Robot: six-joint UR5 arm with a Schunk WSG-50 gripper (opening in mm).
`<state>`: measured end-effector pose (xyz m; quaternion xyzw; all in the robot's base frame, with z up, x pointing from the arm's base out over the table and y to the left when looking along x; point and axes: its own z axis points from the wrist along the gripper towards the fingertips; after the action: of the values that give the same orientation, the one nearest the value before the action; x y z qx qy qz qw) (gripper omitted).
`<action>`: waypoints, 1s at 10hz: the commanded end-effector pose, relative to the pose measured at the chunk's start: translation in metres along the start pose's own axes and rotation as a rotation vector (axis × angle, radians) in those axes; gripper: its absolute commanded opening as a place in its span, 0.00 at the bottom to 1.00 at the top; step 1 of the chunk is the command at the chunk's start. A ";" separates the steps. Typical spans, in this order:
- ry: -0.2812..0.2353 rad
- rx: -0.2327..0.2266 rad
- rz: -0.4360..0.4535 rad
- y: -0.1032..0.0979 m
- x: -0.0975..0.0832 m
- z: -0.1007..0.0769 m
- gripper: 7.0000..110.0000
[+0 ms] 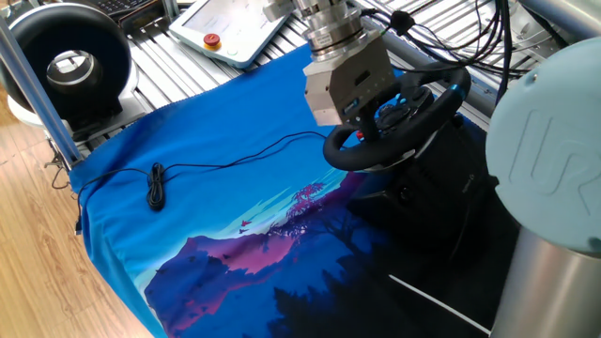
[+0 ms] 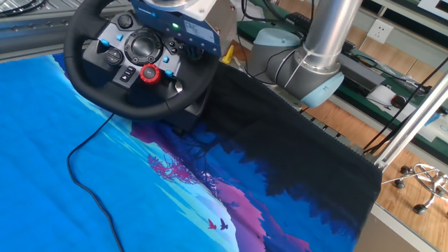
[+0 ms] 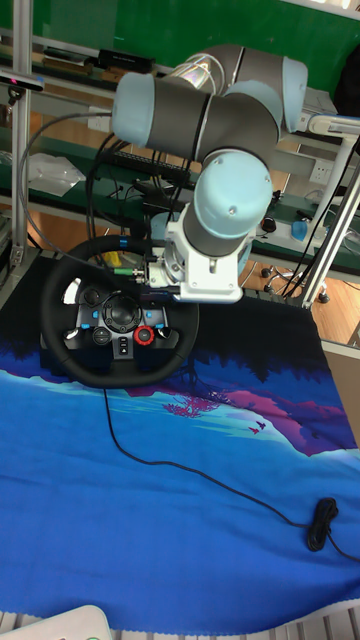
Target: Rotate the steering wheel 90 degrees clockwise
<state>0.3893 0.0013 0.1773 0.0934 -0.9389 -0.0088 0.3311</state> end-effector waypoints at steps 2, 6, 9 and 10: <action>0.022 -0.018 -0.025 0.003 0.004 0.003 0.00; 0.007 -0.022 -0.031 0.003 -0.017 0.011 0.00; -0.009 -0.026 -0.027 0.002 -0.025 0.011 0.00; -0.027 -0.018 -0.015 0.000 -0.031 0.011 0.00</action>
<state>0.3983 0.0037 0.1558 0.1015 -0.9380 -0.0174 0.3309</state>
